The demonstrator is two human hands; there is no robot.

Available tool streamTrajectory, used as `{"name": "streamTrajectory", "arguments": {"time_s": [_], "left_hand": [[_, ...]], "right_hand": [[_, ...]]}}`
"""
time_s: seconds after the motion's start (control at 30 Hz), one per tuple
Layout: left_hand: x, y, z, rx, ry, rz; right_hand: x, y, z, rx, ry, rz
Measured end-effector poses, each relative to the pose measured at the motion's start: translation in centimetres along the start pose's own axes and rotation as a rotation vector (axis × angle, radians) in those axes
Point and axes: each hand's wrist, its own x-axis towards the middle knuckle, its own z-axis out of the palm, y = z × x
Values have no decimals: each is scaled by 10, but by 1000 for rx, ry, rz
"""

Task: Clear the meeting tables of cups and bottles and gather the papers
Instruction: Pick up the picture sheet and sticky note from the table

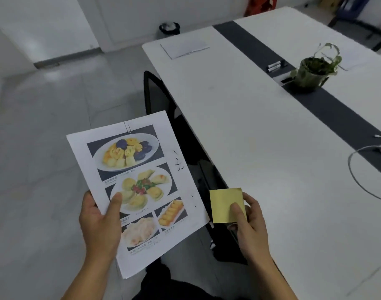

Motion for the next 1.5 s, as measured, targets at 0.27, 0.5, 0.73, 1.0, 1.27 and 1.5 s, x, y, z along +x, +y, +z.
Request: {"name": "streamTrajectory", "arguments": {"time_s": [0.27,0.5,0.73,1.0,1.27,1.5], "left_hand": [[186,18,-72,-166,65,19],[327,54,-41,-214,-37,83],[473,78,45,-211,-116,124],[659,163,145,-202,-188,227],[784,197,267,-227,-384,211],[902,189,422,-149,-788,90]], "right_hand": [[60,-73,201,-37,-8,-172],[124,-128,291,26,80,-210],[259,-151,373,160,166,-186],[433,-254,459,238,226,-204],[555,-307,499,187,300,-213],[675,-299,530,205,608,-11]]}}
